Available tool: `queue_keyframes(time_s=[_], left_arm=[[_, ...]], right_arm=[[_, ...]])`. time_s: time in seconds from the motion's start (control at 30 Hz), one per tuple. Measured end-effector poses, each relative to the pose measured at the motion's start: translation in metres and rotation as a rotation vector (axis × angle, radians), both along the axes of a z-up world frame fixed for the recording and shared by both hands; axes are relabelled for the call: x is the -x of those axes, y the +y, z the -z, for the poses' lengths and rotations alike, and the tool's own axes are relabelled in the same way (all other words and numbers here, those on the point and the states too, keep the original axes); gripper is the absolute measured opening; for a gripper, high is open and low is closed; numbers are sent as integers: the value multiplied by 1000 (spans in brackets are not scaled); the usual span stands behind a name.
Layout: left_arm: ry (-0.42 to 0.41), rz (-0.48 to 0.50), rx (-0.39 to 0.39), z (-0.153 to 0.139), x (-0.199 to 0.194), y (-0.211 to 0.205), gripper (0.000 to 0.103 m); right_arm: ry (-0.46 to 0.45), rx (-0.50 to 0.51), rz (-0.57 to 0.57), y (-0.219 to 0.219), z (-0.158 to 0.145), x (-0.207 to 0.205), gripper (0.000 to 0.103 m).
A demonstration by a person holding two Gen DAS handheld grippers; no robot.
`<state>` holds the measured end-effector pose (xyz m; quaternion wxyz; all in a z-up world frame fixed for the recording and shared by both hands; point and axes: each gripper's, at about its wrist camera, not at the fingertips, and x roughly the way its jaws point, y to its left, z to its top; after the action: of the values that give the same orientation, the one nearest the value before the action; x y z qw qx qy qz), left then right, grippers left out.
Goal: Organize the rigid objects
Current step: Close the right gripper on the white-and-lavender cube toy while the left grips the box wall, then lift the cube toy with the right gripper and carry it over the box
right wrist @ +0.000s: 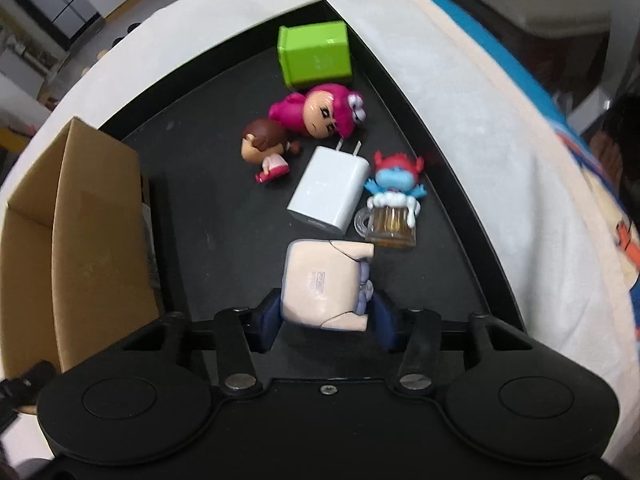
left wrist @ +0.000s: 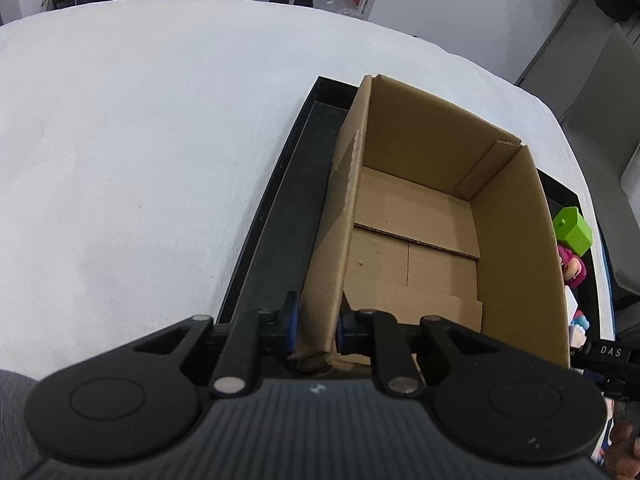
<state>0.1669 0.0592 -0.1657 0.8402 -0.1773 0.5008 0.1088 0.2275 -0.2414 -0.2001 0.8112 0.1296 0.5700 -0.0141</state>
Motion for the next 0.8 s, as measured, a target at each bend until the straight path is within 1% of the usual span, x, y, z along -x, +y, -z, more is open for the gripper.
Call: queue_keyframes(time_s=[0.23,0.47,0.57,0.8], left_arm=[[-8,0,8,2,1,-1,16],[-12,12,5,3,3,-1,16],[-14,17,9,2,4,1,16],[-19,21,3,2,4,1,16]], right_arm=[[-48,10,-19,1,-11,7,42],[-91,-6,-31,-1,-23,14,42],[-108,-23,-37,-3,-30,18,42],[-141,-29,-78,0,-52,21,42]])
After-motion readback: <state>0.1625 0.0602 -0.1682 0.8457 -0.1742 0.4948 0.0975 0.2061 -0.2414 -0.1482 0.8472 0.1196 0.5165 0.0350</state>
